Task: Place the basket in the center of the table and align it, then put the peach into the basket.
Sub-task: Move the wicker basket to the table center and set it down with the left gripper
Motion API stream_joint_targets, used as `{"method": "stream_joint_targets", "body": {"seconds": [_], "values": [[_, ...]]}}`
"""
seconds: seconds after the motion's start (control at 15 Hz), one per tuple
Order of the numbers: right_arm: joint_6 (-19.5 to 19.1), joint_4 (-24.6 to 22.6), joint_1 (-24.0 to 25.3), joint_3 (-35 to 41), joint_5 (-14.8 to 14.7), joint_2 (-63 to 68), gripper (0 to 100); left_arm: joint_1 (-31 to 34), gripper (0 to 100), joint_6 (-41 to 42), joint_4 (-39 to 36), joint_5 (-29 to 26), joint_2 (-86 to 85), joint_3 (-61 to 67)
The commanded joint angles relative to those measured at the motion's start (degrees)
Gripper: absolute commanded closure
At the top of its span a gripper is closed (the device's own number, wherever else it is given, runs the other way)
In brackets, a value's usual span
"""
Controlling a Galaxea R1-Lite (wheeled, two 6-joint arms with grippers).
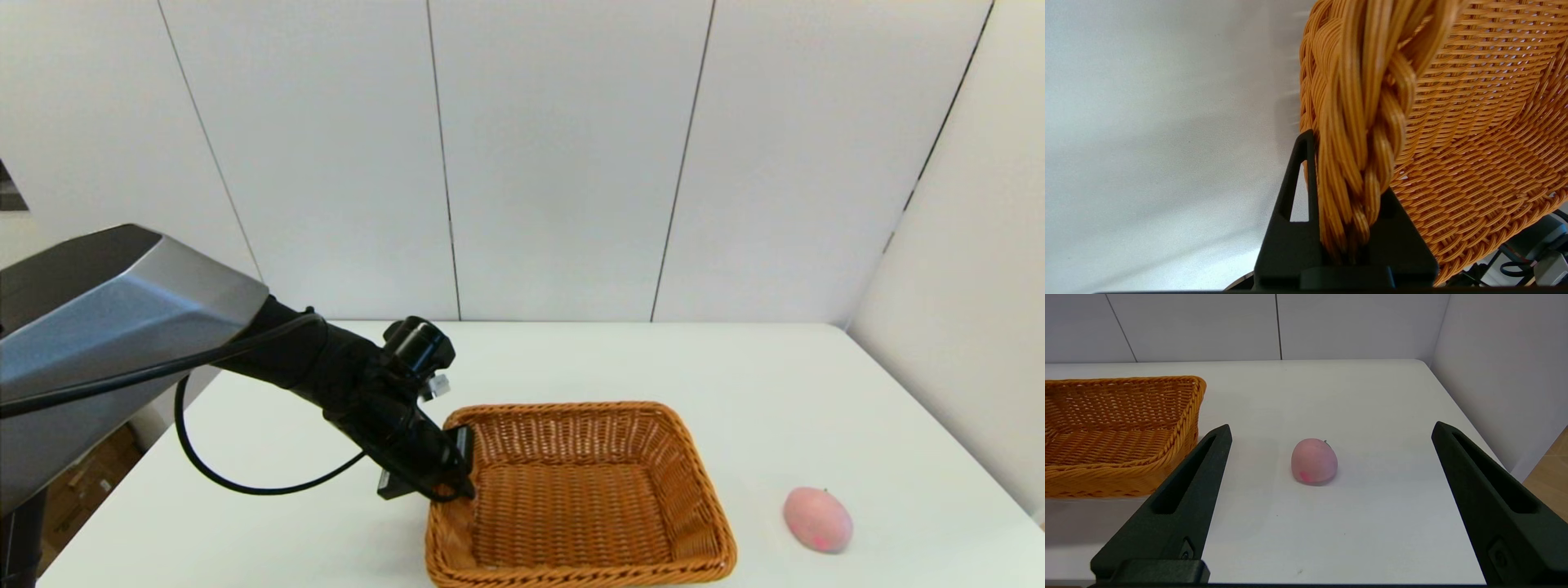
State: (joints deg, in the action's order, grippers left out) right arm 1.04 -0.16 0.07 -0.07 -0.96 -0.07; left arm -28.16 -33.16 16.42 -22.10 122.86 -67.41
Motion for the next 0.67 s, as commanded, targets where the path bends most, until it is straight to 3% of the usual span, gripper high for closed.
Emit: {"method": "stream_joint_targets", "body": {"seconds": [0.07, 0.67], "values": [[0.0, 0.0, 0.0, 0.0, 0.0, 0.1, 0, -0.1, 100, -0.6, 0.1, 0.0, 0.3, -0.3], [0.0, 0.0, 0.0, 0.0, 0.0, 0.1, 0, -0.1, 100, -0.9, 0.1, -0.1, 0.2, -0.1]]}}
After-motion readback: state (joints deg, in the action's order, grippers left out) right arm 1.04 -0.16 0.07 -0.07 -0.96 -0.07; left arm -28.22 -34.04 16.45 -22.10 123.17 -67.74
